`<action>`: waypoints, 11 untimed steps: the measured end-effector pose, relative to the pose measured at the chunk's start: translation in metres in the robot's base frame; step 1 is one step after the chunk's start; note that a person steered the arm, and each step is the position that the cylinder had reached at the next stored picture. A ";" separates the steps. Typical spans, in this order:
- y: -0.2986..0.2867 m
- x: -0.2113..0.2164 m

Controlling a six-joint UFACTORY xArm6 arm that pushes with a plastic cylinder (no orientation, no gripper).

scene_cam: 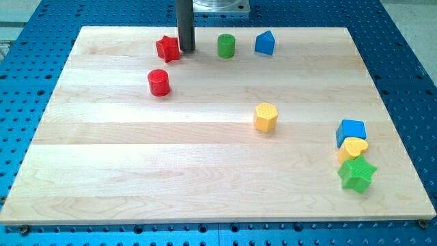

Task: Push the red star slightly towards the right

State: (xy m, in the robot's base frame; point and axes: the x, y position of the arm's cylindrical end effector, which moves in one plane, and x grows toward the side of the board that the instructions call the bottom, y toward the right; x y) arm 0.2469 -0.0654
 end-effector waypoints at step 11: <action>-0.010 0.094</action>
